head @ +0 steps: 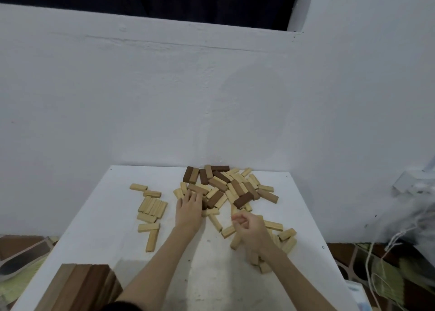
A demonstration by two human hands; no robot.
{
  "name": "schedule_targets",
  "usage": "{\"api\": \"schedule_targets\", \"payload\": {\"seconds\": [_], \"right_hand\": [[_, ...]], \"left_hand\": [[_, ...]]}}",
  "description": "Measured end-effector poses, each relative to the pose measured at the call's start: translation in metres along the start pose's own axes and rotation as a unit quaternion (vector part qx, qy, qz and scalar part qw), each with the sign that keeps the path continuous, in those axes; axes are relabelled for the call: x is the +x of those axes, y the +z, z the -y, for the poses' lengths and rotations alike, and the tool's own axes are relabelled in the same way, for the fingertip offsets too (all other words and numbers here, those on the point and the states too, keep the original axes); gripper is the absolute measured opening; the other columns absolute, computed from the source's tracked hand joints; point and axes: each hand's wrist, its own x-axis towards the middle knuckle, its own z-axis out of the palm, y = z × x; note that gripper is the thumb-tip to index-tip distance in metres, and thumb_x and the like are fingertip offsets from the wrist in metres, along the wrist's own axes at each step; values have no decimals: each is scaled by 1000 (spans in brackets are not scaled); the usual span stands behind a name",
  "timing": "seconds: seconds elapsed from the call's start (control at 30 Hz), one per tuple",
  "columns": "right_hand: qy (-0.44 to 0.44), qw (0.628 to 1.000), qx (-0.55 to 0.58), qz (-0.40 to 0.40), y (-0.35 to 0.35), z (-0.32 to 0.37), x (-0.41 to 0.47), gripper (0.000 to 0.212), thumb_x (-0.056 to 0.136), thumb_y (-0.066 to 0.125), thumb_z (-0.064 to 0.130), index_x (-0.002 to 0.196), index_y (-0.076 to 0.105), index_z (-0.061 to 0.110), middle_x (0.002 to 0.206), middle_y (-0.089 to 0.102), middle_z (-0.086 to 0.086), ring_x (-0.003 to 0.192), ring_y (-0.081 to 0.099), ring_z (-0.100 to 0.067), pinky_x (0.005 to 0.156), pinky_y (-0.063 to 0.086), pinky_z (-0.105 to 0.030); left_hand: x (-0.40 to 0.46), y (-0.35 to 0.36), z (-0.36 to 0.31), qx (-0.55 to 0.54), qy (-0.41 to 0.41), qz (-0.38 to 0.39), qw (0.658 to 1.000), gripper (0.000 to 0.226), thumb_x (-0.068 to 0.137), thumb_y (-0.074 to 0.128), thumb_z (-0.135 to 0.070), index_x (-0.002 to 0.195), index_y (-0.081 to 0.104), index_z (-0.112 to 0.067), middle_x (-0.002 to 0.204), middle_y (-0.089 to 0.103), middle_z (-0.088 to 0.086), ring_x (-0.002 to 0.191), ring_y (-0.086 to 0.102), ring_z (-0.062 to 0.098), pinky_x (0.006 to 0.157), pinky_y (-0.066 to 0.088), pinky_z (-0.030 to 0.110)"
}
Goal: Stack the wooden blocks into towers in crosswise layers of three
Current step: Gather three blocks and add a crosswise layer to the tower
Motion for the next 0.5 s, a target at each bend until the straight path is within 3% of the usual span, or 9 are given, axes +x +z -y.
{"api": "schedule_targets", "payload": {"seconds": [0.27, 0.4, 0.5], "right_hand": [[-21, 999, -28, -10, 0, -7, 11, 21, 94, 55, 18, 112, 63, 11, 83, 60, 2, 70, 51, -2, 62, 40, -9], [-29, 998, -52, 2, 1, 1, 20, 21, 93, 56, 20, 112, 61, 15, 85, 58, 4, 66, 48, -1, 59, 38, -8], [-40, 996, -71, 35, 8, 16, 29, 24, 91, 58, 19, 116, 57, 18, 94, 57, 5, 74, 50, -2, 69, 43, -16]], "left_hand": [[-5, 3, 6, 89, -14, -20, 996, 37, 95, 41, -8, 131, 39, -10, 139, 34, 11, 130, 30, 29, 109, 25, 34], [-7, -4, 14, 8, -46, -8, 999, 30, 92, 55, -17, 119, 46, -11, 129, 44, 6, 118, 39, 24, 95, 34, 25], [-11, -2, 21, -94, -57, 4, 994, 20, 87, 61, -15, 103, 51, -11, 117, 53, 6, 108, 45, 23, 85, 35, 25]]}}
